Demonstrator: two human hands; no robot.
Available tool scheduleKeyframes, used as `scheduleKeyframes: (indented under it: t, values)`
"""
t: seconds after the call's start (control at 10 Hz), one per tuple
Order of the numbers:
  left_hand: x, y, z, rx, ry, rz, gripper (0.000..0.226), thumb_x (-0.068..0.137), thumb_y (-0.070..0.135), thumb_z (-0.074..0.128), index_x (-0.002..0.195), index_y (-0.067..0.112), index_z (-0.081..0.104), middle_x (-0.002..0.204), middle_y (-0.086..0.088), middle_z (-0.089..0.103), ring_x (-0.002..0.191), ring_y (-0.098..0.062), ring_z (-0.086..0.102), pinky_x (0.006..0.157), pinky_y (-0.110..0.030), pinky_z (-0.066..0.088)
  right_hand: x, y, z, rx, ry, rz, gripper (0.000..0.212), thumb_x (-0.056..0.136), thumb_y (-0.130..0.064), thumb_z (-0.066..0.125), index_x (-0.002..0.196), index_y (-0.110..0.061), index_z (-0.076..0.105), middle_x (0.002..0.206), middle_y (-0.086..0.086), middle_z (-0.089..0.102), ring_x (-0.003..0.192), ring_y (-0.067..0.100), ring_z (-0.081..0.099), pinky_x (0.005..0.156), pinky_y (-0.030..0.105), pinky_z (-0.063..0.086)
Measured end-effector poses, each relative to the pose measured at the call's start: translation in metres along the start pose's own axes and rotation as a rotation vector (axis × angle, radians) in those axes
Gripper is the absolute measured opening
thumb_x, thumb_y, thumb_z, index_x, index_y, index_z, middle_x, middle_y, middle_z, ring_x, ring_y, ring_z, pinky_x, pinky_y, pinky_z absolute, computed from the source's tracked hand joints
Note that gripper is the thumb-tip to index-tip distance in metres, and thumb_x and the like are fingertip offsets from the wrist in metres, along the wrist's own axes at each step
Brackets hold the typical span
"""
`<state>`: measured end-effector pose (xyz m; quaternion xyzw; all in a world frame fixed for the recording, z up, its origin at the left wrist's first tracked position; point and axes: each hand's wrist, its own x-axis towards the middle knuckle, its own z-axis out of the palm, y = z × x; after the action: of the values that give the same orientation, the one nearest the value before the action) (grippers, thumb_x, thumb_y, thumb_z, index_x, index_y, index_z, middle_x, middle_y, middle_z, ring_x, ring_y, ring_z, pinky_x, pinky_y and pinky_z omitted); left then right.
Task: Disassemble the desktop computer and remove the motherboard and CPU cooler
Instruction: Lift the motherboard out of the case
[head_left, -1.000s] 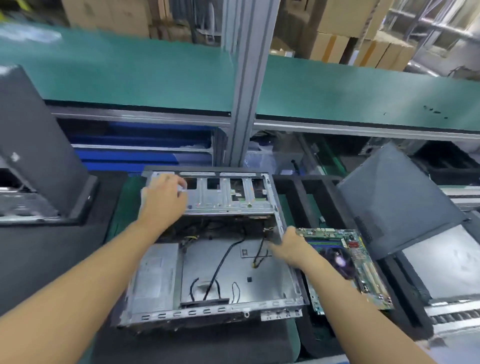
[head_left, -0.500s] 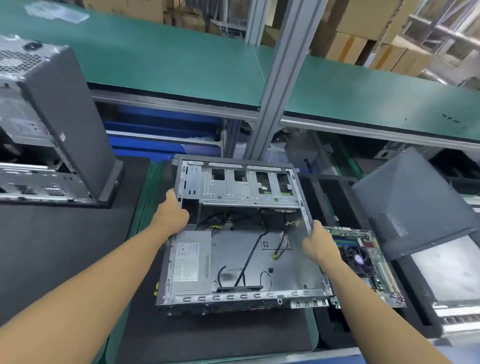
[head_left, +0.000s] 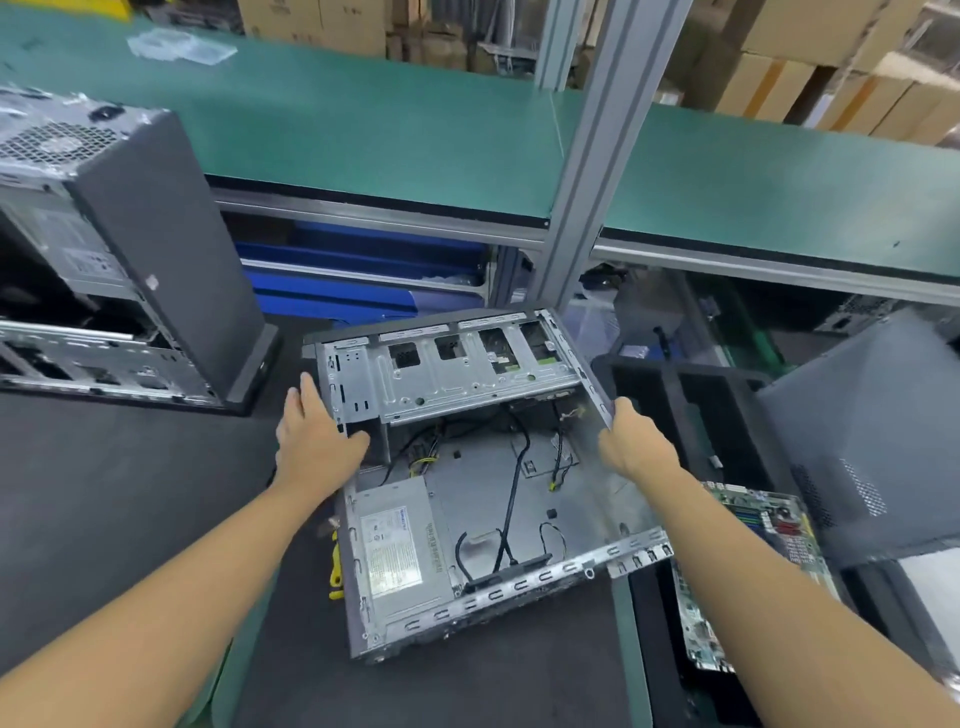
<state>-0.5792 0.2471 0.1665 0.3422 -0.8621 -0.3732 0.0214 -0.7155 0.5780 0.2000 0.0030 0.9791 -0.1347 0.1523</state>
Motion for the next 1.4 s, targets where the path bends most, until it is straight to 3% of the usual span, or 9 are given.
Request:
scheduleKeyframes:
  t: [0.2,0.3,0.5,0.7,0.9,1.0,1.1,1.3,1.4]
  values:
    - [0.058,0.015,-0.018,0.571,-0.193,0.271,0.103,0.076,0.040,0.063,0.156,0.038,-0.002,0.163,0.007,-0.022,0.150,-0.028,-0.018,0.120,-0.053,0.003,-0.071,0.000,0.032,-0.025,0.592,-0.050,0.035,0.072,-0.020,0.070,0.100,-0.003,0.055,0.098,0.016,0.055,0.084,0.031,0.048,0.070,0.037,0.037]
    - [0.073,0.020,-0.017,0.749,-0.236,0.326,0.106,0.074,0.047,0.059,0.157,0.029,-0.004,0.163,-0.001,-0.024,0.150,-0.026,-0.020,0.121,-0.050,-0.004,-0.098,0.001,0.052,-0.001,0.558,0.125,0.048,0.069,-0.020,0.070,0.111,-0.003,0.055,0.126,0.021,0.049,0.113,0.040,0.047,0.091,0.049,0.038]
    - [0.088,0.021,-0.028,0.472,-0.133,0.338,0.081,0.080,0.057,0.035,0.155,0.032,0.020,0.166,-0.003,0.003,0.152,-0.022,-0.004,0.121,-0.047,-0.002,-0.124,0.001,0.064,0.376,0.483,0.506,0.090,0.076,-0.024,0.067,0.151,-0.009,0.019,0.161,0.014,0.010,0.144,0.036,0.015,0.109,0.059,0.025]
    - [0.093,0.011,-0.023,0.520,-0.058,0.399,0.079,0.090,0.058,0.040,0.155,0.021,0.017,0.164,-0.008,0.009,0.151,-0.028,0.004,0.118,-0.052,0.013,-0.149,-0.021,0.078,1.036,0.099,0.736,0.093,0.087,-0.032,0.066,0.150,-0.009,0.001,0.125,0.010,0.037,0.103,0.028,0.037,0.082,0.043,0.038]
    - [0.104,0.019,-0.039,0.547,-0.045,0.364,0.078,0.091,0.060,0.039,0.153,0.015,0.025,0.154,-0.014,0.029,0.140,-0.034,0.022,0.109,-0.050,0.026,-0.138,-0.028,0.076,1.145,0.142,0.707,0.053,0.091,-0.005,0.058,0.139,0.004,0.037,0.086,0.011,0.049,0.068,0.024,0.052,0.057,0.036,0.049]
    - [0.106,0.012,-0.043,0.605,-0.052,0.307,0.073,0.090,0.060,0.043,0.148,0.016,0.034,0.147,-0.017,0.032,0.133,-0.037,0.027,0.106,-0.048,0.028,-0.128,-0.026,0.064,1.083,0.128,0.666,0.044,0.090,-0.005,0.057,0.131,0.008,0.047,0.103,0.021,0.055,0.083,0.031,0.055,0.076,0.042,0.054]
    - [0.103,-0.005,-0.047,0.446,-0.064,0.244,0.058,0.093,0.053,0.051,0.140,0.018,0.047,0.140,-0.015,0.038,0.129,-0.036,0.036,0.106,-0.045,0.030,-0.089,-0.015,0.056,1.106,0.037,0.630,0.011,0.094,-0.003,0.043,0.104,-0.001,0.046,0.092,0.016,0.045,0.087,0.027,0.044,0.082,0.039,0.044]
    - [0.077,-0.041,-0.065,-0.194,-0.038,0.214,0.025,0.096,0.046,0.047,0.099,0.033,0.069,0.108,0.001,0.059,0.102,-0.023,0.055,0.084,-0.033,0.047,-0.067,-0.010,0.041,1.102,0.124,0.544,0.068,0.081,-0.026,0.064,0.137,-0.003,0.034,0.122,0.025,0.058,0.112,0.041,0.059,0.097,0.063,0.047]
    - [0.052,-0.071,-0.051,-0.405,0.255,-0.045,0.023,0.094,0.028,0.044,0.104,0.026,0.065,0.118,-0.003,0.060,0.104,-0.026,0.056,0.085,-0.035,0.042,-0.077,-0.006,0.061,1.114,0.088,0.622,0.089,0.073,-0.050,0.070,0.142,-0.010,0.030,0.139,0.020,0.050,0.120,0.038,0.053,0.100,0.055,0.045]
